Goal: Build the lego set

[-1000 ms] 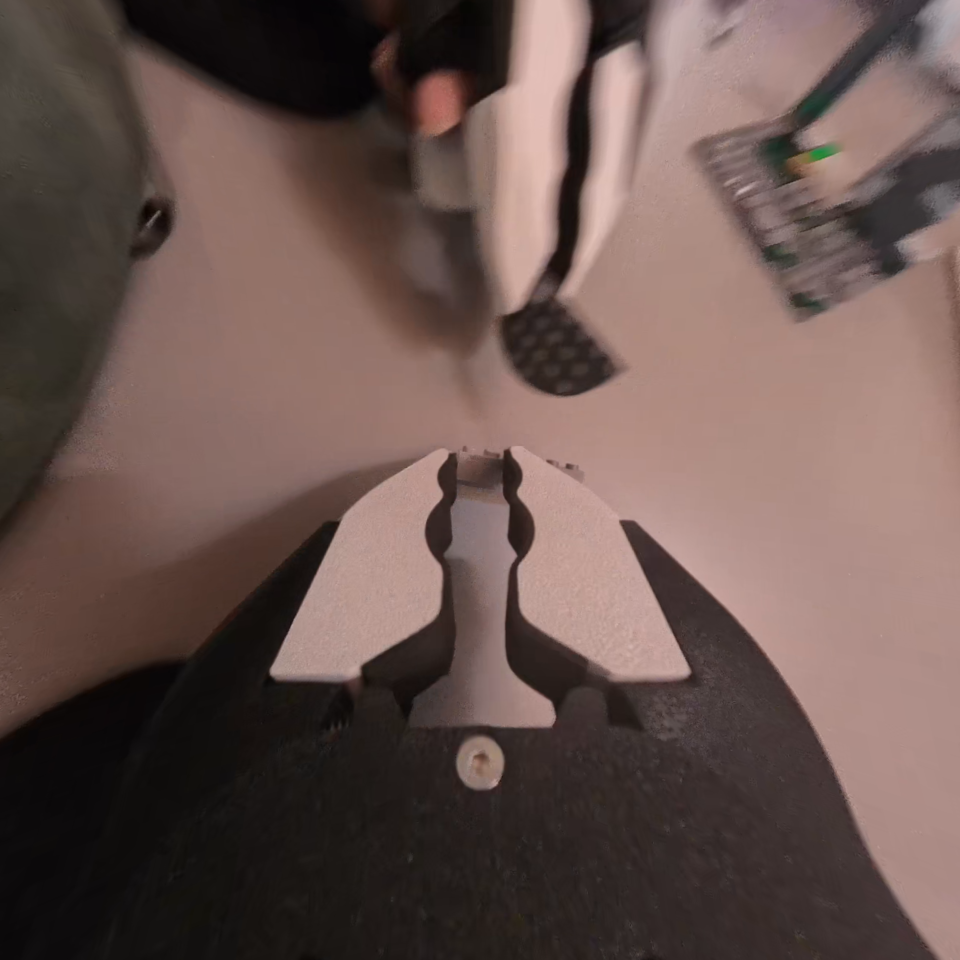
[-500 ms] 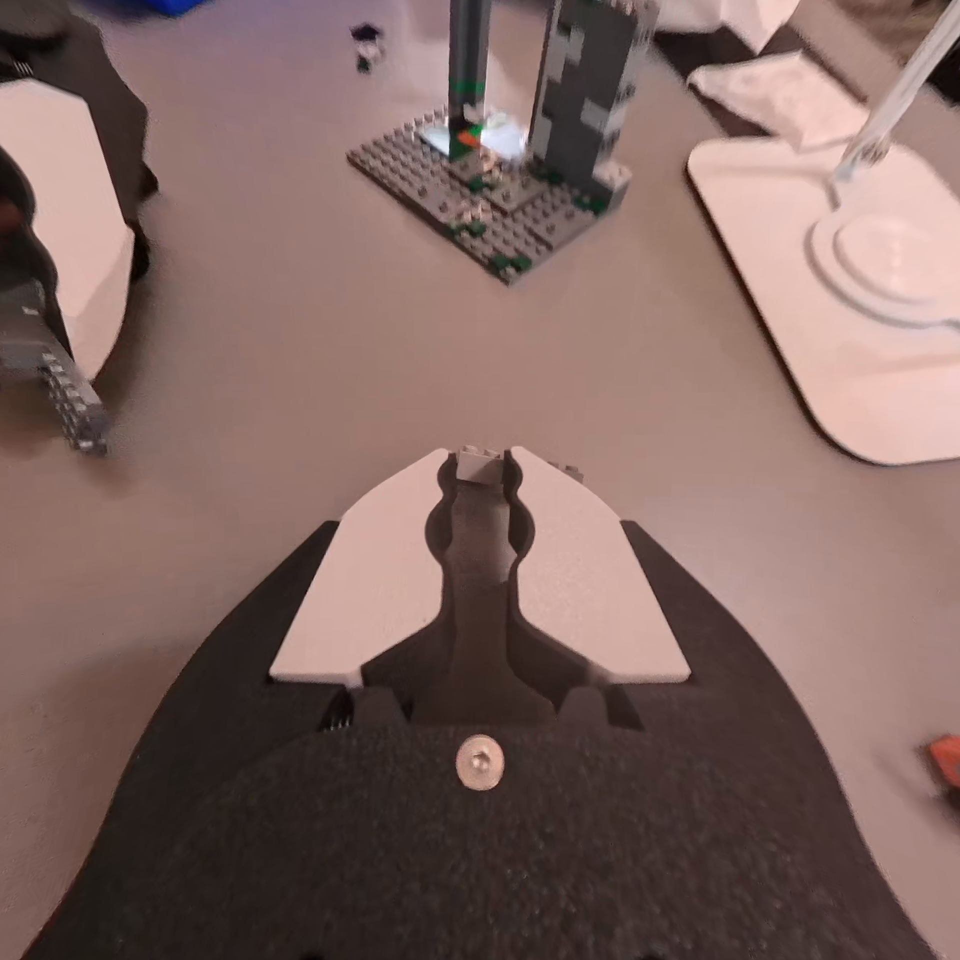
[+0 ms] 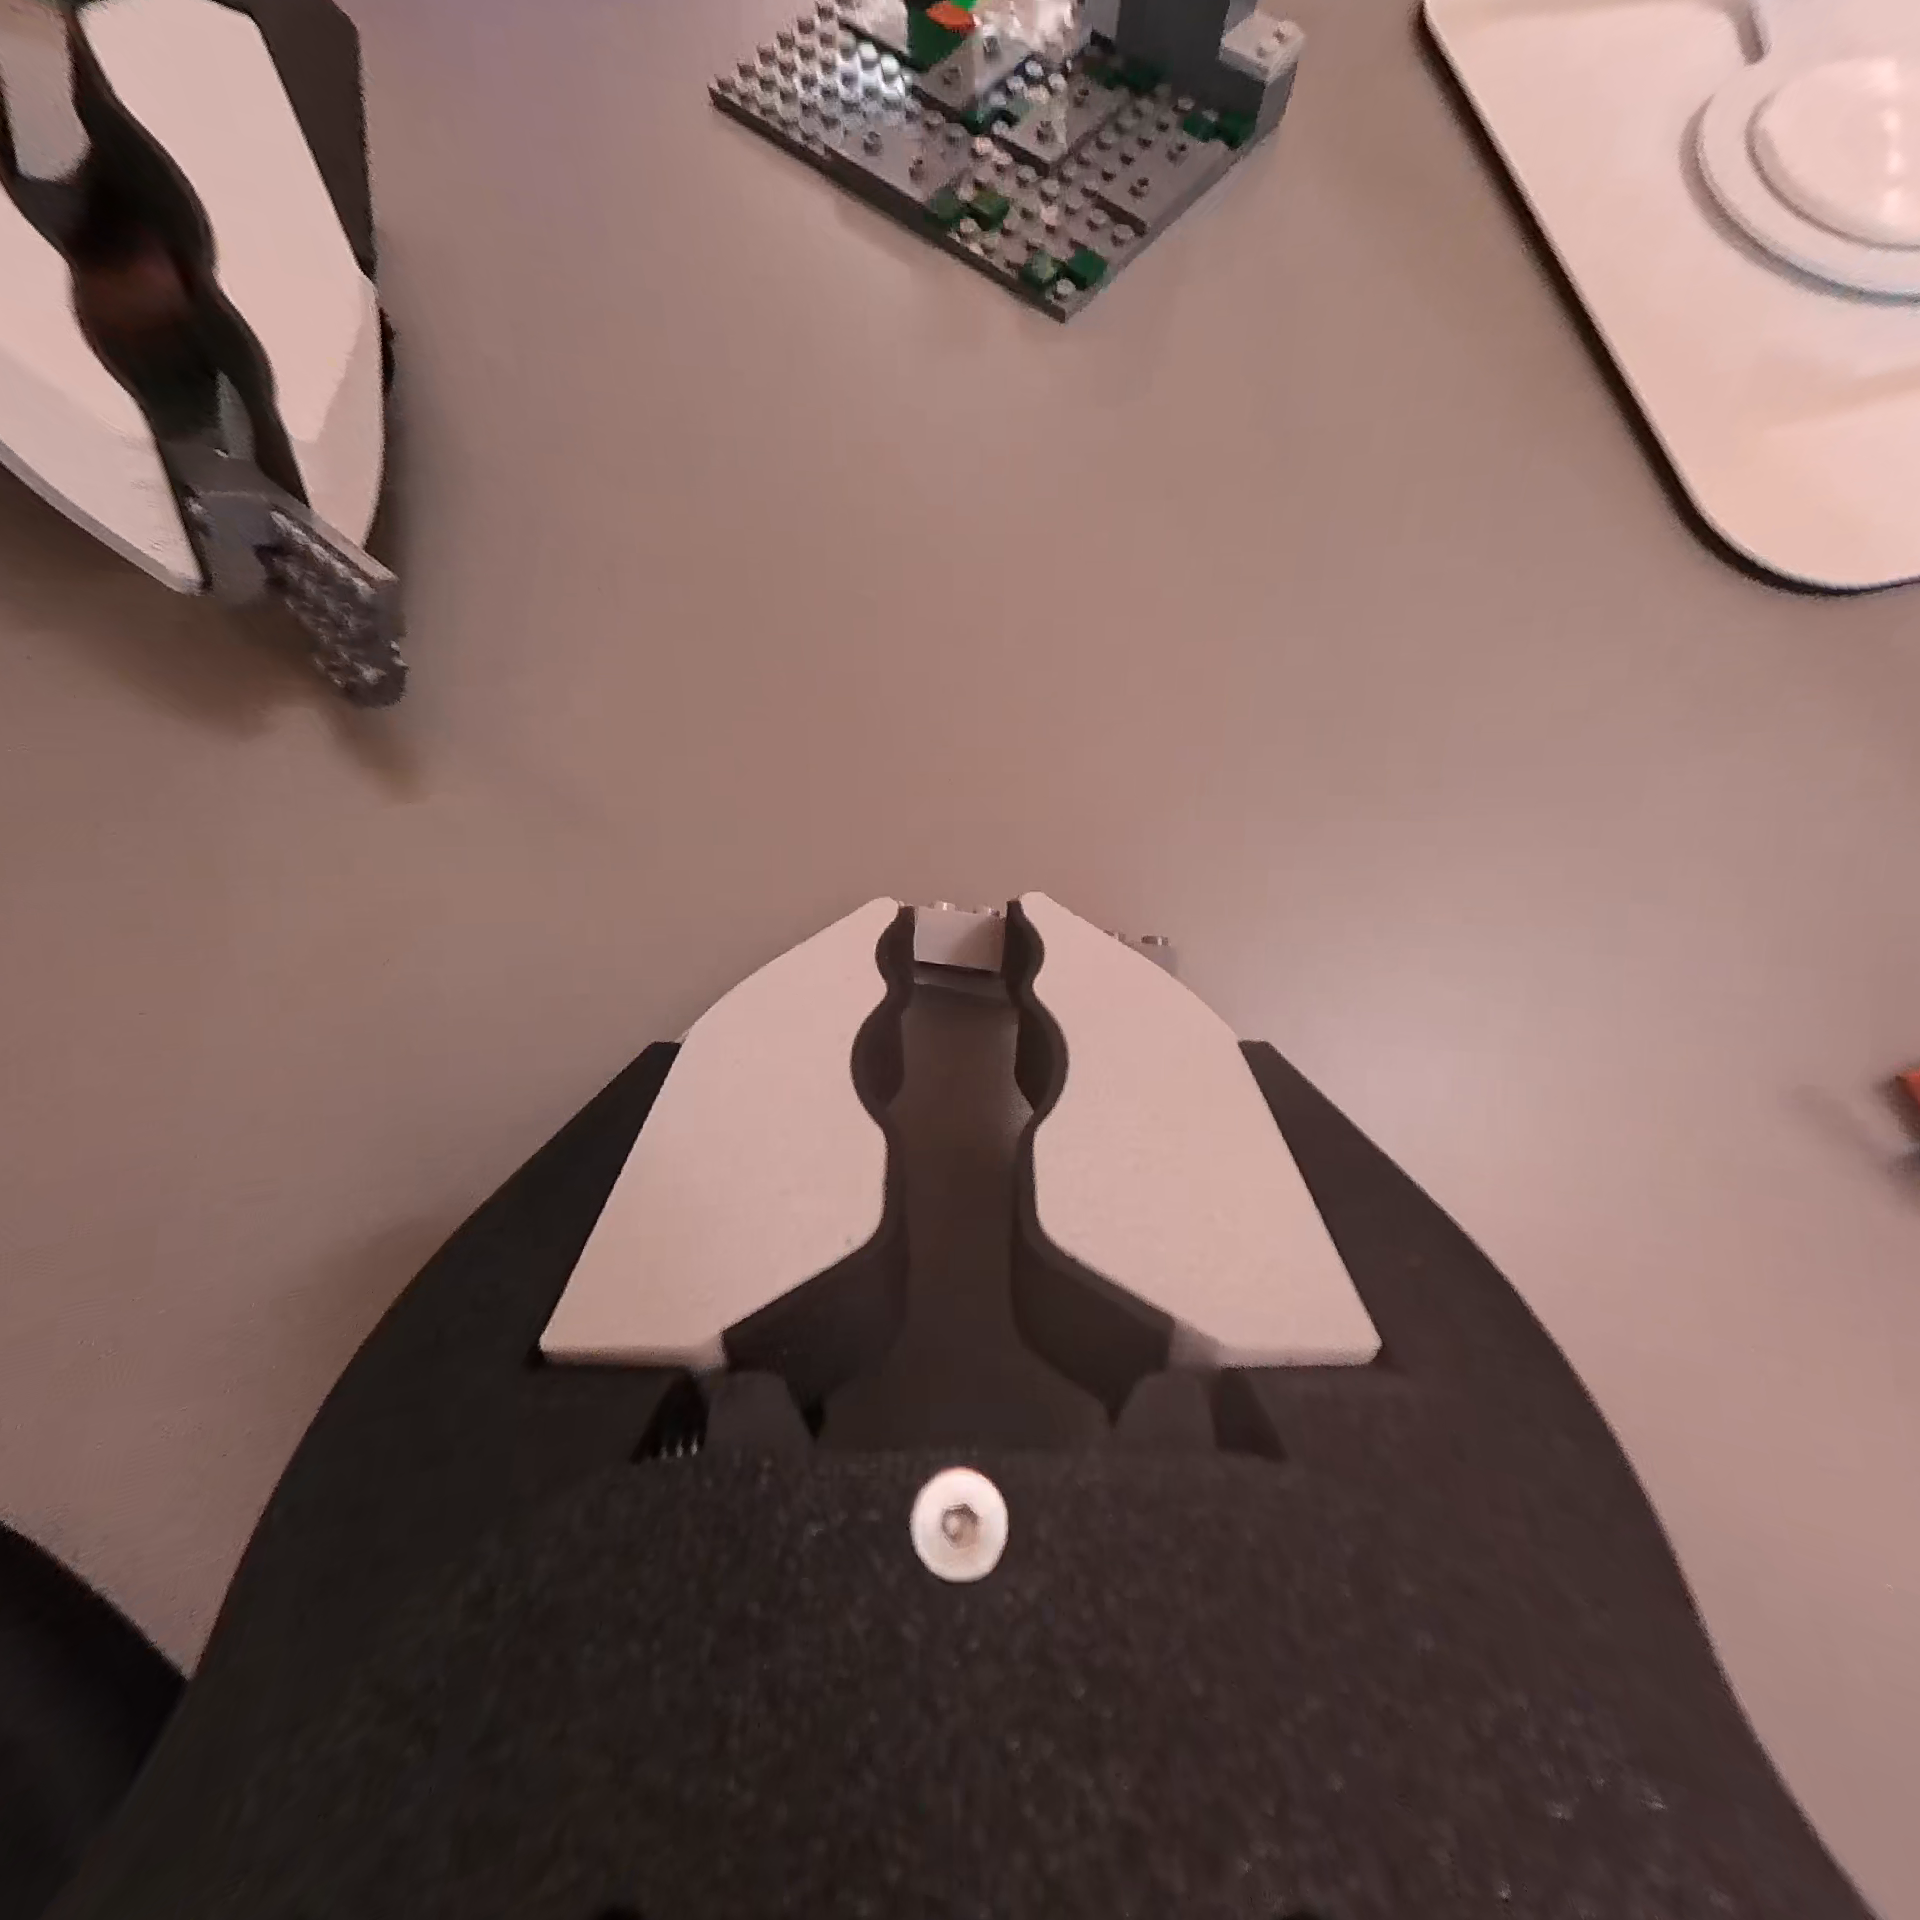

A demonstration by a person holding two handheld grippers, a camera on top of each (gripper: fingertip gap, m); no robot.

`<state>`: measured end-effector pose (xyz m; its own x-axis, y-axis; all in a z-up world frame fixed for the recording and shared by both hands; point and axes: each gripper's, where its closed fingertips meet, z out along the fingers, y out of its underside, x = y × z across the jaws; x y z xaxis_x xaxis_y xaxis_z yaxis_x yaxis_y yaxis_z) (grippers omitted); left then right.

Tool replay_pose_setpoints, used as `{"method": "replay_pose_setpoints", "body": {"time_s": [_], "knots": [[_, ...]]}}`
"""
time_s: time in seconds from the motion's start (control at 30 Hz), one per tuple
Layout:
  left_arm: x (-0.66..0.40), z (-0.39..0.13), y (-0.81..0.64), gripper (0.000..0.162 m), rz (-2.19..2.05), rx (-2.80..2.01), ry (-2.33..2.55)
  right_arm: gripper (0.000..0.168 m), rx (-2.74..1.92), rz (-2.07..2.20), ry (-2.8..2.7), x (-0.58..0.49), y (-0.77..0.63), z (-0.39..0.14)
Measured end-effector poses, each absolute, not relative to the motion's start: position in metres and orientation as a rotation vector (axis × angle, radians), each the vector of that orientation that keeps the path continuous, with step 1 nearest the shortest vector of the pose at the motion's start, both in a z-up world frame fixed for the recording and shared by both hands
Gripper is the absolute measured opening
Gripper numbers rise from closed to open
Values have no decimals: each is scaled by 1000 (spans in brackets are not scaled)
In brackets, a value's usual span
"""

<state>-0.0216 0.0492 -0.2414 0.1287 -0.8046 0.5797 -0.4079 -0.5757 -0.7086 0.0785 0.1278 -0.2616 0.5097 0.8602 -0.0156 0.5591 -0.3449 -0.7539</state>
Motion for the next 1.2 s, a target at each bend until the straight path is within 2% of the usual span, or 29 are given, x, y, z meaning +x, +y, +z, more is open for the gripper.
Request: {"method": "replay_pose_setpoints", "body": {"time_s": [0.5,0.7,0.9,1.2], "knots": [[-21,-243,47,15,-1439,-2034,1181,16,-1584,834,-1407,-49,188,-219],[-22,-245,46,15,-1444,-2032,1176,16,-1567,919,-1539,-91,216,-229],[-22,-244,45,15,-1461,-2028,1178,19,-1694,856,-1652,-78,219,-257],[-22,-245,45,15,-1477,-2030,1184,25,-1776,698,-1663,-43,218,-262]]}}
